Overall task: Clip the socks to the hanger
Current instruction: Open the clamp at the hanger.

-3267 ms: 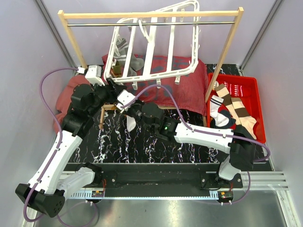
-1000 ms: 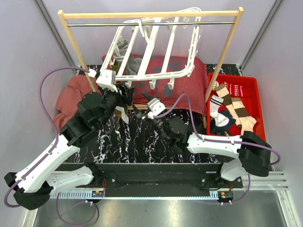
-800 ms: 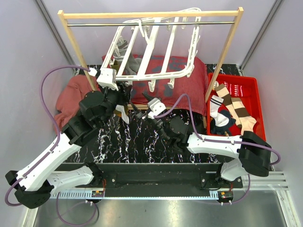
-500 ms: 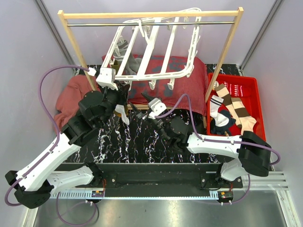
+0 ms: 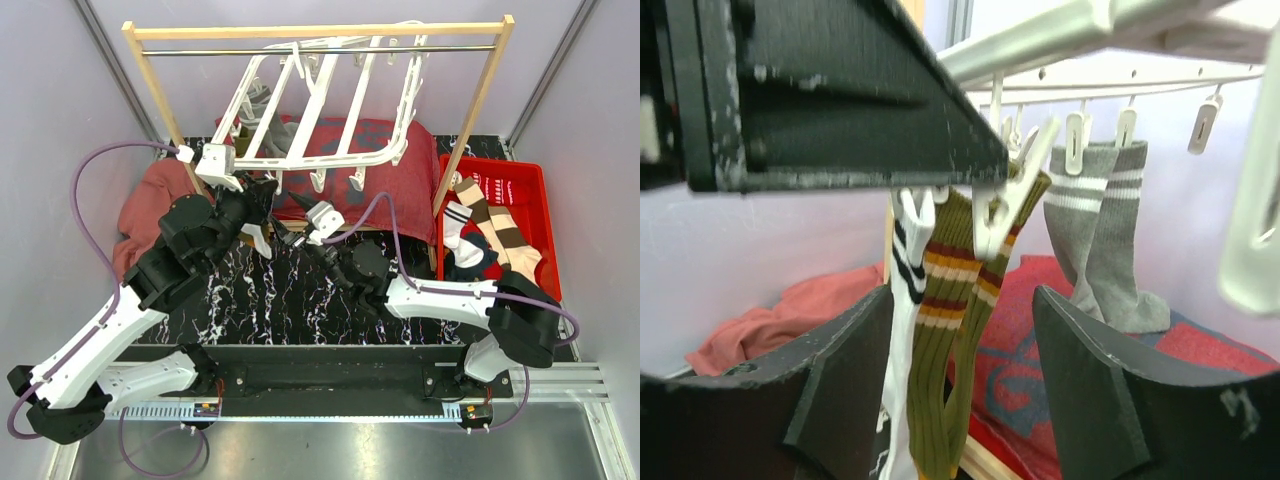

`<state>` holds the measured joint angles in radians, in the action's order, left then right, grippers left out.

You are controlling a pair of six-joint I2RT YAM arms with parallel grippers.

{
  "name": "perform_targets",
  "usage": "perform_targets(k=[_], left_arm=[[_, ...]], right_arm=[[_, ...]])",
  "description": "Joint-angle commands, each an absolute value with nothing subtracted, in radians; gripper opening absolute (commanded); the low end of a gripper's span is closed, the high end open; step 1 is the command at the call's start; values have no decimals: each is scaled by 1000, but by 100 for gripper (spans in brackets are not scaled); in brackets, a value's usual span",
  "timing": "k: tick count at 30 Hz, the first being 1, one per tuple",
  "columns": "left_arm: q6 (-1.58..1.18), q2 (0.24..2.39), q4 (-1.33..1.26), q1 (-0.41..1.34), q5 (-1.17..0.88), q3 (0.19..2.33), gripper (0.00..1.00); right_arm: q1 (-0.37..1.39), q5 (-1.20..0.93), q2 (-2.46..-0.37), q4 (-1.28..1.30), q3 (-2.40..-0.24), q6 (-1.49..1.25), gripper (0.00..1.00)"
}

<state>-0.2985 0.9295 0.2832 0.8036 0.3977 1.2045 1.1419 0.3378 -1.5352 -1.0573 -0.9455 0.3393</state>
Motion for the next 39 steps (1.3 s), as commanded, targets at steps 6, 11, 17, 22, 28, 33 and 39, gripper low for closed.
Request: perform_targets(k=[6,11,17,22,28,33,39], left_arm=[[-374,905,262,808,345,1213,7],[-376,893,261,808,322,1210,4],[-347,887,229,808,270,1195,0],[-302,879,210,807,232,1180,0],[-256,859,170,750,111,1138,0],[-288,848,95,638,-110,1095,0],[-317,861,54,583,-233,1085,0]], right_arm=[[1124,331,-1568,-1189,-1015,350,57],[1112,307,-1562,-1177,-1012,334,52],[1098,246,-1536,-1118,-1017,308,45],[1091,181,-1497,-1032,-1016,269,48],[1071,137,-1434,-936,-989,213,53],[1057,111,-1378,-902,-953,146,56],[1016,60,-1347,-911,-914,16,58]])
